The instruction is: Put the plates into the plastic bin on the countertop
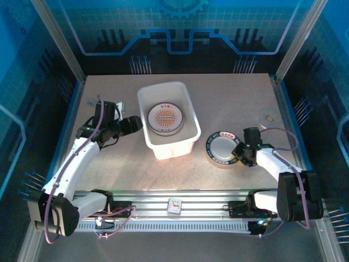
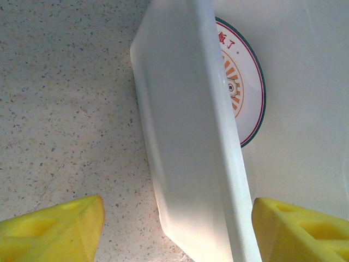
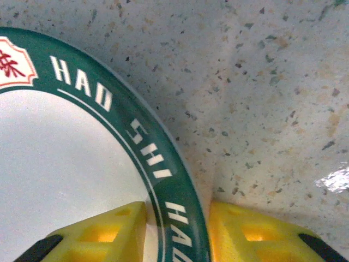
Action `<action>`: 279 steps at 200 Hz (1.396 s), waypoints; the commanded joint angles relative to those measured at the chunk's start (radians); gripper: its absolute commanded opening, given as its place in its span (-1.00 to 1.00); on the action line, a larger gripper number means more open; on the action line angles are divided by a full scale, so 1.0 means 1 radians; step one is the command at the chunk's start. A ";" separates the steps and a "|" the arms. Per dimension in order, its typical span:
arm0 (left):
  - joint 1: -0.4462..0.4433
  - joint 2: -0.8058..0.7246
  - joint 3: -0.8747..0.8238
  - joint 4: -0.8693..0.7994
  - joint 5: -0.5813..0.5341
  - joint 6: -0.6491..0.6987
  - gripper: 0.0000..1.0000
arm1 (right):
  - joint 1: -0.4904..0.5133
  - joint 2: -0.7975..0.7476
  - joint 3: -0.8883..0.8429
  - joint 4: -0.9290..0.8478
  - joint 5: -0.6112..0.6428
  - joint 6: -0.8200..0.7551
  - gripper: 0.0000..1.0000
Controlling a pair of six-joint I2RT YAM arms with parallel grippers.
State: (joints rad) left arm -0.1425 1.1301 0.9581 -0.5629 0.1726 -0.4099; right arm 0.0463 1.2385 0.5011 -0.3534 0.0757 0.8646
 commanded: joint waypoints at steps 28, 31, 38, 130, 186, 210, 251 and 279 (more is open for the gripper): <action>-0.003 -0.020 -0.016 0.008 0.021 -0.010 0.46 | 0.006 -0.022 -0.051 -0.037 0.009 0.032 -0.43; -0.003 -0.021 -0.015 0.008 0.021 -0.009 0.46 | 0.005 -0.023 -0.051 -0.038 0.010 0.033 -0.44; -0.003 -0.021 -0.018 0.008 0.022 -0.010 0.46 | 0.004 -0.025 -0.052 -0.037 0.011 0.033 -0.46; -0.004 -0.018 -0.020 0.014 0.023 -0.009 0.46 | 0.003 -0.108 -0.067 -0.087 0.040 0.052 -0.71; -0.003 -0.019 -0.013 0.011 0.020 -0.004 0.46 | -0.018 -0.240 -0.059 -0.137 0.049 0.082 -0.86; -0.003 -0.018 -0.012 0.012 0.018 -0.004 0.46 | -0.022 -0.304 -0.042 -0.158 0.045 0.102 -0.90; -0.003 -0.013 -0.009 0.018 0.020 -0.006 0.46 | -0.026 -0.374 0.008 -0.196 0.041 0.111 -1.00; -0.003 -0.009 -0.004 0.020 0.023 -0.008 0.46 | -0.034 -0.378 0.042 -0.202 0.030 0.109 -1.00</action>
State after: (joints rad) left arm -0.1425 1.1301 0.9459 -0.5537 0.1730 -0.4133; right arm 0.0299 0.8696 0.4953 -0.5060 0.0830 0.9653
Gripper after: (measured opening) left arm 0.729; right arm 0.084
